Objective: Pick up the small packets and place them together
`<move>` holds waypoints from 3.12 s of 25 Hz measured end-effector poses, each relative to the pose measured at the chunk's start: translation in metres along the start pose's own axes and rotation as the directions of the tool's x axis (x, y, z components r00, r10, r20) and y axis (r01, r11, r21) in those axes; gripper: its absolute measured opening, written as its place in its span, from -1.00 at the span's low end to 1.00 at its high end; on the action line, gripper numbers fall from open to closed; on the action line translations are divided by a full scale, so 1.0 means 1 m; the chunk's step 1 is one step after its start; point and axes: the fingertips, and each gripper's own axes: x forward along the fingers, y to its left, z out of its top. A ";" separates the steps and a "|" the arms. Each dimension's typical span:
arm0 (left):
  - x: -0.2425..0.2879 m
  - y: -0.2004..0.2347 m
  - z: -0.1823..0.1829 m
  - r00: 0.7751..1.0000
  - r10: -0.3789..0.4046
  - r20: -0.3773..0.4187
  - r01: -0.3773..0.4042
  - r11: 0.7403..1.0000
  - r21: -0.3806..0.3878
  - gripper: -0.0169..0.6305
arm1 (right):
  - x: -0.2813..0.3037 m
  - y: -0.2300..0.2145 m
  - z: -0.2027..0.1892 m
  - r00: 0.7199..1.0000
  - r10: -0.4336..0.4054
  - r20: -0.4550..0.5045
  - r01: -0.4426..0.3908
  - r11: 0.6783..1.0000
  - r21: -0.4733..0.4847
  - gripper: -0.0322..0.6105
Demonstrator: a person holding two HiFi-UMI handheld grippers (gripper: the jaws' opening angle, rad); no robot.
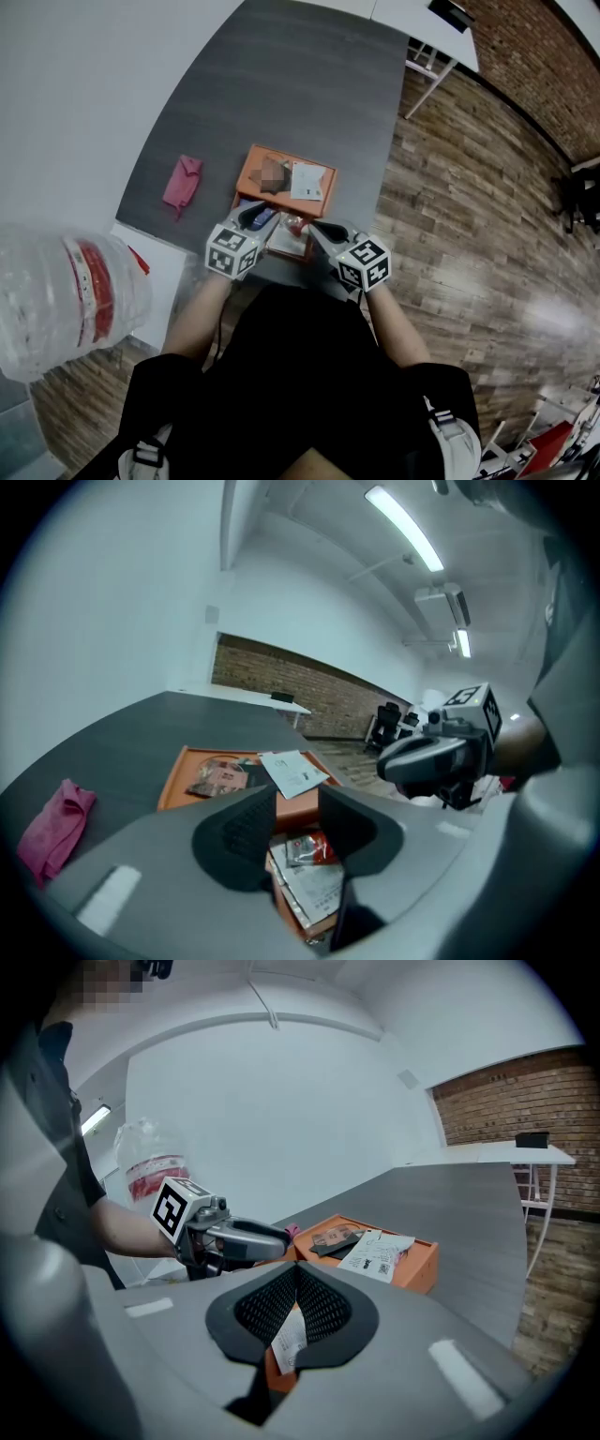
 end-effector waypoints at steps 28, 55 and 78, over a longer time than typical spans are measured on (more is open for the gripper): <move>0.082 -0.054 -0.106 0.811 0.041 -0.584 0.199 0.919 0.341 -0.62 | -0.042 -0.019 -0.021 0.994 -0.103 0.040 0.098 0.990 0.101 -0.89; 0.073 -0.048 -0.107 0.828 0.017 -0.560 0.178 0.940 0.291 -0.94 | -0.046 -0.026 -0.018 0.994 -0.095 0.049 0.089 0.990 0.108 -0.89; 0.004 -0.029 -0.026 0.919 0.081 -0.386 0.054 0.944 0.327 -0.94 | -0.014 0.008 -0.001 0.998 0.020 0.059 -0.023 0.999 0.038 -0.89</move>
